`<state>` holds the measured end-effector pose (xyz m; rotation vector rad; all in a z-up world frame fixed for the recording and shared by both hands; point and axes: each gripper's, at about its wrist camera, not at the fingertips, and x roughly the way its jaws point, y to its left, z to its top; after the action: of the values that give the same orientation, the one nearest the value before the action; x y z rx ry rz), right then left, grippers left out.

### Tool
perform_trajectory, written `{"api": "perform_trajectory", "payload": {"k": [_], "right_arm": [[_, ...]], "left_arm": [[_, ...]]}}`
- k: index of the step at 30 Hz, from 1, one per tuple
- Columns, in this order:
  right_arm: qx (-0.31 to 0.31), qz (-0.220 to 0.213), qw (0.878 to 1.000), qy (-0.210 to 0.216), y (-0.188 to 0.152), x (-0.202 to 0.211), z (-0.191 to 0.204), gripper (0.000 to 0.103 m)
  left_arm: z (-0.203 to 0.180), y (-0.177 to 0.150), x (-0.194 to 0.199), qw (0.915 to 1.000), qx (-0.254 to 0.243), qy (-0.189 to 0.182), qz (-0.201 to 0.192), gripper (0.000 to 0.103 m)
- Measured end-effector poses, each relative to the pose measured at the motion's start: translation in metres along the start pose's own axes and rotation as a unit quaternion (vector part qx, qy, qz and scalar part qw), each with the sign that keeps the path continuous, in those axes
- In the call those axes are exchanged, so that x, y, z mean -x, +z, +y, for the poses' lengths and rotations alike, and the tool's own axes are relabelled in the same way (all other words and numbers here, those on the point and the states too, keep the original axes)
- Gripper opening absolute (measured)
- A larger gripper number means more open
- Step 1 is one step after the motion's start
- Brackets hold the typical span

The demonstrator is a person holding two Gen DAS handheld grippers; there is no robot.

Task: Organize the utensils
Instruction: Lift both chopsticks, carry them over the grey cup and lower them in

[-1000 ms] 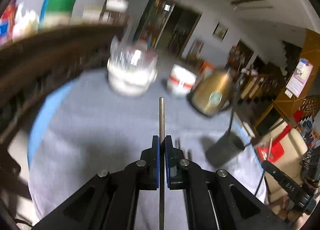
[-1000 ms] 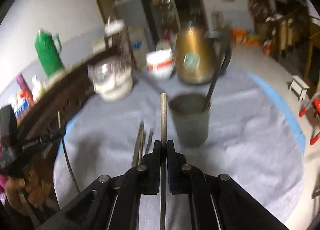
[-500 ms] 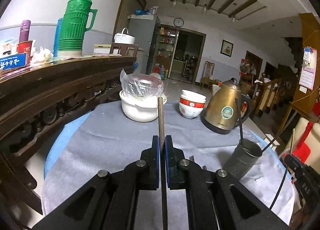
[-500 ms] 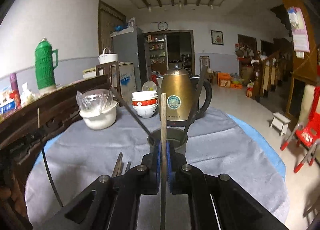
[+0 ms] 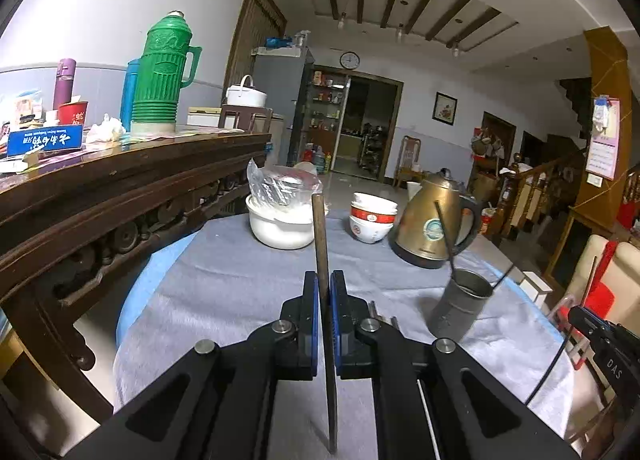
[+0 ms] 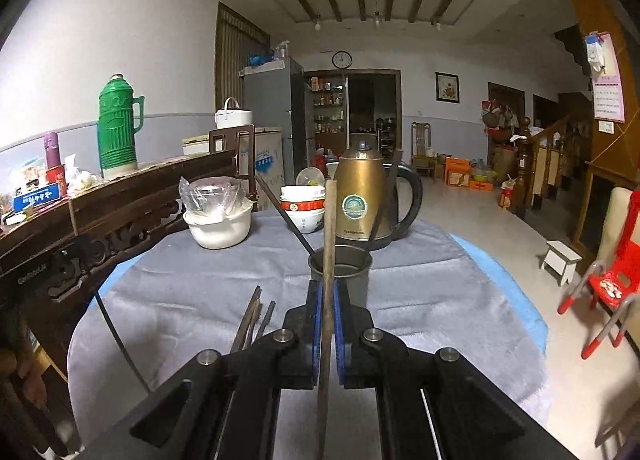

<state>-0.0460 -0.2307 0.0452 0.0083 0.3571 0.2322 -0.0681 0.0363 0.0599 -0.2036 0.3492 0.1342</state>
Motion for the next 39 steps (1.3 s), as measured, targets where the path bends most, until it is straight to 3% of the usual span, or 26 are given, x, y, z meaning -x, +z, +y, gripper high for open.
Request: {"api": "perform_trajectory", "payload": {"k": [13,17,29,35,39], "right_arm": [[-0.036,0.015,0.999,-0.023,-0.015,0.052,-0.022,0.007],[-0.051,0.011,0.999,-0.015,-0.01,0.047,-0.028,0.006],[-0.022,-0.032,0.999,0.012,0.019,0.014,-0.011,0.006],[-0.014,-0.007,1.0,0.014,0.011,-0.007,-0.007,0.006],[-0.01,0.003,1.0,0.013,0.003,0.003,-0.008,0.006]], "left_arm": [[0.015,-0.008,0.021,0.9996,0.023,-0.019,0.001,0.006],[0.017,-0.008,0.019,0.9995,0.026,-0.015,0.003,0.006],[0.017,-0.009,0.021,0.9998,0.019,-0.003,0.005,0.006],[0.019,-0.01,0.025,0.9997,0.022,0.002,0.006,0.007],[0.02,-0.01,0.027,0.9998,0.02,0.002,0.007,0.007]]}}
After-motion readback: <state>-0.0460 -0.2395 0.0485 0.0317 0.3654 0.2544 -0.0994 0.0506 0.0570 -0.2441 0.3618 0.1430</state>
